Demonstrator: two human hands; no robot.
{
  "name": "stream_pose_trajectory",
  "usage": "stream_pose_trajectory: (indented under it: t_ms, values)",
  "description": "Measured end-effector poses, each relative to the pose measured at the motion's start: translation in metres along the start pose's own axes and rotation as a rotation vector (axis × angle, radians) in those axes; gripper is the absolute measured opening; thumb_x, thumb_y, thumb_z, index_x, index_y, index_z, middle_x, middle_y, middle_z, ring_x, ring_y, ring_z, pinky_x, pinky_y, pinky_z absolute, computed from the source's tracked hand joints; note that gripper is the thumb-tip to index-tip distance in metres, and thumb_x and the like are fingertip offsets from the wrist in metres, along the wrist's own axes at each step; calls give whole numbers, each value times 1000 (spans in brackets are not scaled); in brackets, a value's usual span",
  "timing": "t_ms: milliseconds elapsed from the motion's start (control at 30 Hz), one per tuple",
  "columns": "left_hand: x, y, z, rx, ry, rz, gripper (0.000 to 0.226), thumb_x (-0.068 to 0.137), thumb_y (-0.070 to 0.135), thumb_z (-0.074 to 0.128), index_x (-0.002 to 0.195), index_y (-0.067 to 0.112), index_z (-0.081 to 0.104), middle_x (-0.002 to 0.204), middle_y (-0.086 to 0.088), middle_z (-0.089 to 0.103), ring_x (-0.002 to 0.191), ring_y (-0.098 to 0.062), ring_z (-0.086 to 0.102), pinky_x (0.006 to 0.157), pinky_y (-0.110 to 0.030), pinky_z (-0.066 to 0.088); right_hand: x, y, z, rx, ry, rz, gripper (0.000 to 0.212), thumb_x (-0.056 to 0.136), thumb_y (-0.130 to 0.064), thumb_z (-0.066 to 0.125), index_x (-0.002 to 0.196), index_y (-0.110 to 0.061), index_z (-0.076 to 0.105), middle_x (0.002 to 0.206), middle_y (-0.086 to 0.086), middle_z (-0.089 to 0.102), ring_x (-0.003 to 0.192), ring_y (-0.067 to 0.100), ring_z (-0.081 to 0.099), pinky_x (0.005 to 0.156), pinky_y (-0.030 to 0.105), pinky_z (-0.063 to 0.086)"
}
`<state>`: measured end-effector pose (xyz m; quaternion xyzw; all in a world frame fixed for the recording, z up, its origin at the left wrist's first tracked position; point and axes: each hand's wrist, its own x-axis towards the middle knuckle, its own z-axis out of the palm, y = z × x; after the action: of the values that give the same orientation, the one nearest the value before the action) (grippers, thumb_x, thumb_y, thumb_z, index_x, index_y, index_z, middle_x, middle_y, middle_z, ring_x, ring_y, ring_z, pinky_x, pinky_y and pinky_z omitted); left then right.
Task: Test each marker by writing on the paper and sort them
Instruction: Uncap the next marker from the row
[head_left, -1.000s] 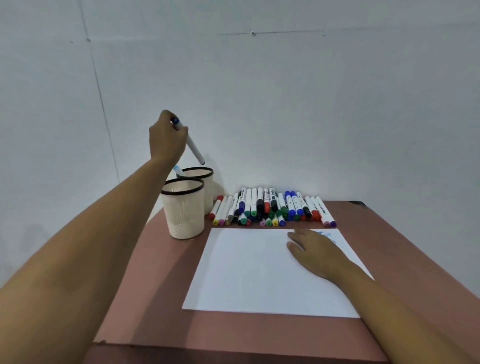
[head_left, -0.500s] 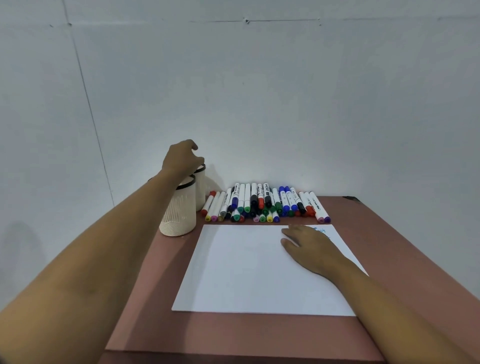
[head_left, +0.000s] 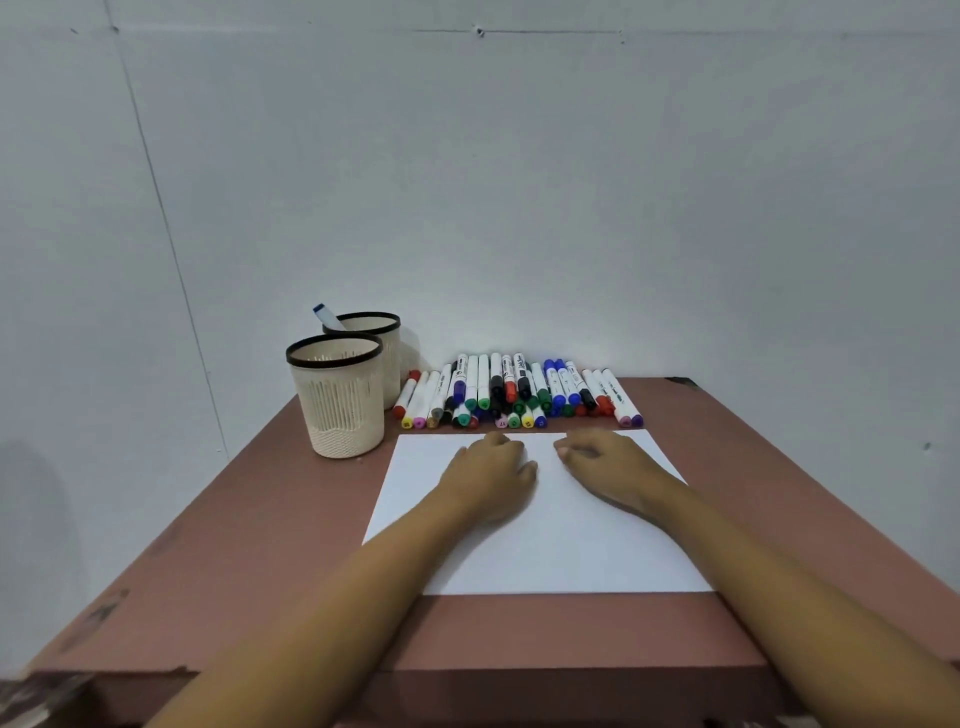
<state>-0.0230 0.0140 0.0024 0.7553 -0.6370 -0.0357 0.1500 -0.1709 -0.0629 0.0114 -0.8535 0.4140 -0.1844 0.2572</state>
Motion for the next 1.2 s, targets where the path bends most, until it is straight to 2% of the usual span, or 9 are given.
stream_pose_trajectory:
  t_ms: [133,200,300,433,567,733,900,1033,1200]
  values:
    - [1,-4,3,12,-19,-16,41,99,37,30,118,7,51,132,-11,46,121,-27,43,108,-46,28,3,-5,-9,-105,-71,-32,33,99,-26,47,128,-18,59,139,-1,51,128,14,45,103,25,33]
    - [1,-4,5,22,-11,-12,41,99,36,29,119,8,50,132,-11,46,124,-26,41,109,-46,26,13,-11,-13,-199,-89,-29,30,98,-25,45,119,-16,65,126,-1,60,113,15,54,89,24,40]
    - [2,-6,8,11,17,-8,38,98,35,30,113,8,52,122,-10,50,120,-26,43,107,-44,28,41,-20,-15,-294,8,-11,30,95,-22,43,98,-4,68,103,10,68,87,22,57,70,31,42]
    - [2,-8,9,-15,40,2,36,98,35,32,108,7,53,114,-7,51,116,-25,44,105,-42,28,80,-33,-10,-198,181,16,26,92,-14,45,88,0,67,90,14,66,86,28,58,69,33,44]
    - [3,-8,9,-3,52,10,38,98,34,33,114,7,53,128,-8,50,123,-25,43,104,-38,26,109,-42,-5,-112,214,95,30,90,-16,53,63,-11,42,65,4,47,75,27,50,48,28,29]
    - [4,-8,10,15,61,12,38,98,35,34,117,9,53,134,-9,48,123,-24,42,104,-37,27,121,-48,1,-125,203,126,34,89,-24,57,65,-15,34,67,0,44,75,24,47,48,27,27]
    - [6,-8,11,21,62,10,38,98,36,34,118,10,53,134,-8,47,123,-25,42,105,-37,27,123,-50,2,-90,221,163,30,86,-16,55,64,-13,36,65,1,44,60,17,45,47,27,28]
    - [5,-8,9,12,58,10,38,98,36,35,118,10,54,131,-6,50,119,-25,45,103,-38,30,123,-49,3,-32,273,199,34,90,-21,56,64,-12,37,66,1,44,72,23,48,47,26,29]
    - [2,-7,5,-31,79,18,35,97,35,36,109,9,56,118,-6,53,112,-25,49,98,-36,33,117,-48,-4,315,340,303,43,93,-37,56,63,-10,41,64,6,49,58,18,45,52,26,36]
